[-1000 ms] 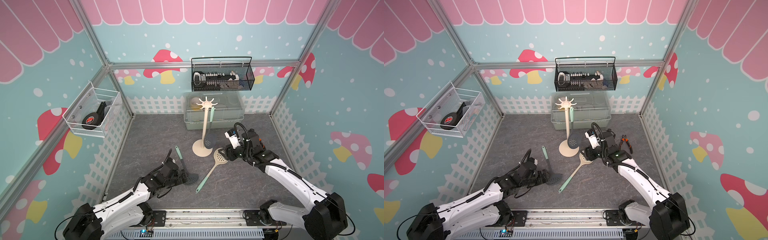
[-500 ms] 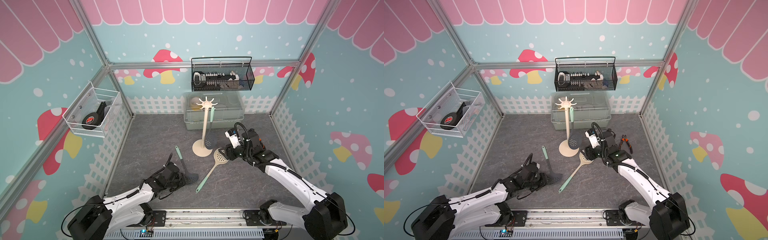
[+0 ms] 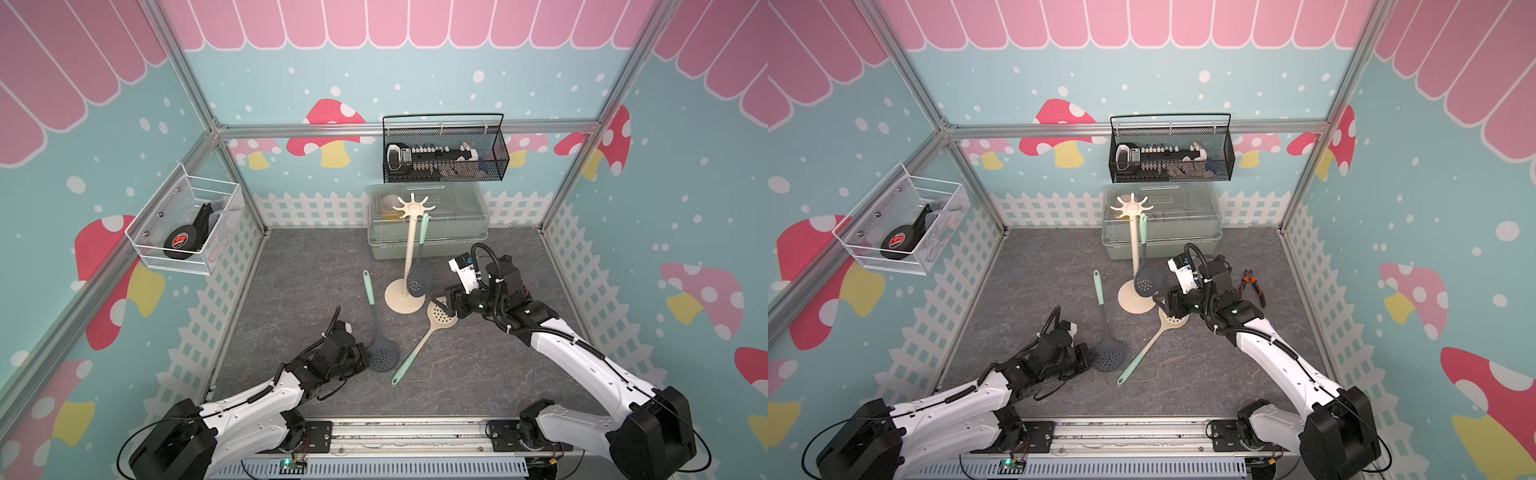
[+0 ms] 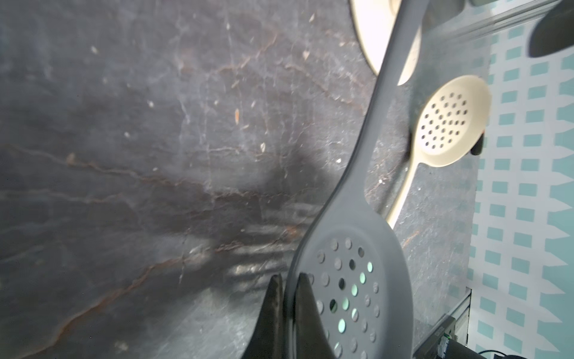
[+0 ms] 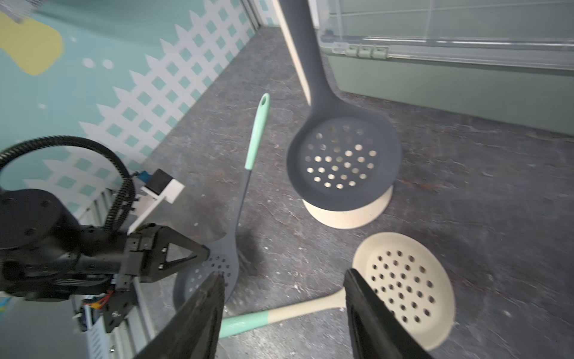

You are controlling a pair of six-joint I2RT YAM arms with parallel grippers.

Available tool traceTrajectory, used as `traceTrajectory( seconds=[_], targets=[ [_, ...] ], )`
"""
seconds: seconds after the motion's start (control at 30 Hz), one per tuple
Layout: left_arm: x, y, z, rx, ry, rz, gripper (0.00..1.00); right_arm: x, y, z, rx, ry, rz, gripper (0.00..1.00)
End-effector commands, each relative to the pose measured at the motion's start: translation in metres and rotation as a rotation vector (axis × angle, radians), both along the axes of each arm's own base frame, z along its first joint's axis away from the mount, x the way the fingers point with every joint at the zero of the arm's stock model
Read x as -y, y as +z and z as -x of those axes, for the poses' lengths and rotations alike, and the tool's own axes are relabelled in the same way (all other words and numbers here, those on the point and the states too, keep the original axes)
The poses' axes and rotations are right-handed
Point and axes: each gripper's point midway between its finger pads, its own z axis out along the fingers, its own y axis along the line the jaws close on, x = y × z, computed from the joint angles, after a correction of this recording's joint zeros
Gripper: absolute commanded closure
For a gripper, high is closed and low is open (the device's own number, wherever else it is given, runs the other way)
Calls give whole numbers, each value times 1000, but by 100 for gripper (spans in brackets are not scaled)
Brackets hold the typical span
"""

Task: Hang the skimmer on the kitchen utensil rack
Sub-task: Pick up the skimmer from the center of the board.

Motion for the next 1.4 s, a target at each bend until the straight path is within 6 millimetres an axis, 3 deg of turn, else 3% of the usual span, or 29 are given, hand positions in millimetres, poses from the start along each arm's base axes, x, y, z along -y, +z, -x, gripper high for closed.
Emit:
traceTrajectory(
  seconds=[0.0, 0.27, 0.4, 0.63, 0.9, 0.97, 1.27, 1.33, 1.37],
  targets=[
    [3, 36, -20, 189, 14, 55, 100, -21, 15, 15, -45, 88, -179, 37],
    [22, 104, -26, 422, -80, 177, 100, -54, 32, 28, -34, 202, -246, 38],
    [37, 127, -24, 491, -149, 256, 100, -72, 38, 29, -31, 246, -261, 38],
    [55, 148, -16, 544, -244, 340, 100, -95, 22, 21, -59, 248, -194, 40],
    [56, 158, -13, 564, -257, 358, 100, -111, 13, 19, -67, 271, -175, 45],
    [56, 157, -12, 562, -257, 355, 100, -113, 13, 19, -67, 277, -180, 51],
    [55, 158, -11, 560, -254, 351, 99, -113, 26, 18, -25, 278, -199, 100],
    [53, 156, -13, 553, -238, 341, 65, -112, 32, 21, -6, 283, -206, 100],
    [51, 156, -14, 551, -230, 332, 53, -111, 36, 22, 6, 286, -208, 100]
  ],
)
